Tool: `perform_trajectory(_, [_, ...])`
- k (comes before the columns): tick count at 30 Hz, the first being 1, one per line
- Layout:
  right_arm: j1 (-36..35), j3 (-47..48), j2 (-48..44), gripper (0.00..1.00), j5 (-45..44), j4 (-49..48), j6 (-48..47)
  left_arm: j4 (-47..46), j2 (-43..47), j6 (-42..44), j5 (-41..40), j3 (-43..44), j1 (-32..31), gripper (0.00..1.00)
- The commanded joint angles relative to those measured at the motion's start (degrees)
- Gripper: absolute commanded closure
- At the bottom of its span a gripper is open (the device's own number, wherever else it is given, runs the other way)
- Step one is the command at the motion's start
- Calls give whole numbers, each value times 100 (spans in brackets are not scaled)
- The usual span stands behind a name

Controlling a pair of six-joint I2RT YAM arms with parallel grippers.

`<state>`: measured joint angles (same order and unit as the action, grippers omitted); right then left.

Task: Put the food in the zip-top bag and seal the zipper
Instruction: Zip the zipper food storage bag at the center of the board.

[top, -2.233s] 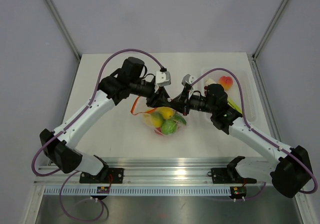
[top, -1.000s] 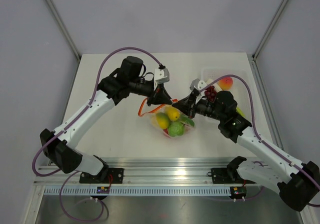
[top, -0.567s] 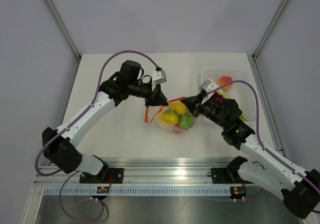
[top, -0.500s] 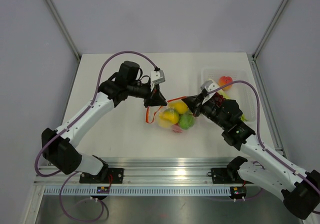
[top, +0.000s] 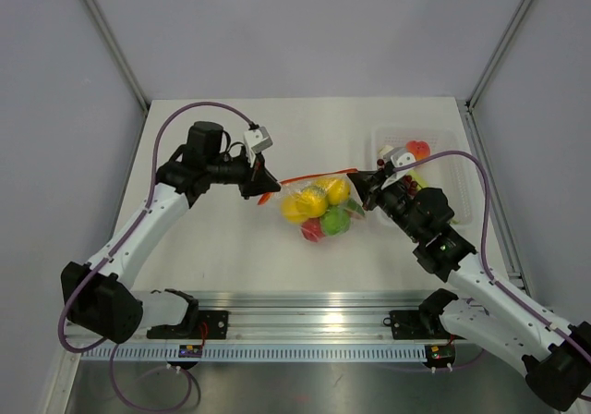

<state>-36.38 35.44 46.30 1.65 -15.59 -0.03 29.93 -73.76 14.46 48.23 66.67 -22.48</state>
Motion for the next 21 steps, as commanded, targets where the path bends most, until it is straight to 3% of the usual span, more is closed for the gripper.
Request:
perform_trajectory(1, [87,270,-43,100,-684,-813,-85,39,300,-57,-401,-216,375,100])
perform_trajectory(8, [113,270,186,100,-912,-1077,-67,-154,362,-277,-524,-480,946,100])
perform_trajectory(21, [184,262,678,100,-930,-1534,170,-269,212,-575,-1043,-550,1386,100])
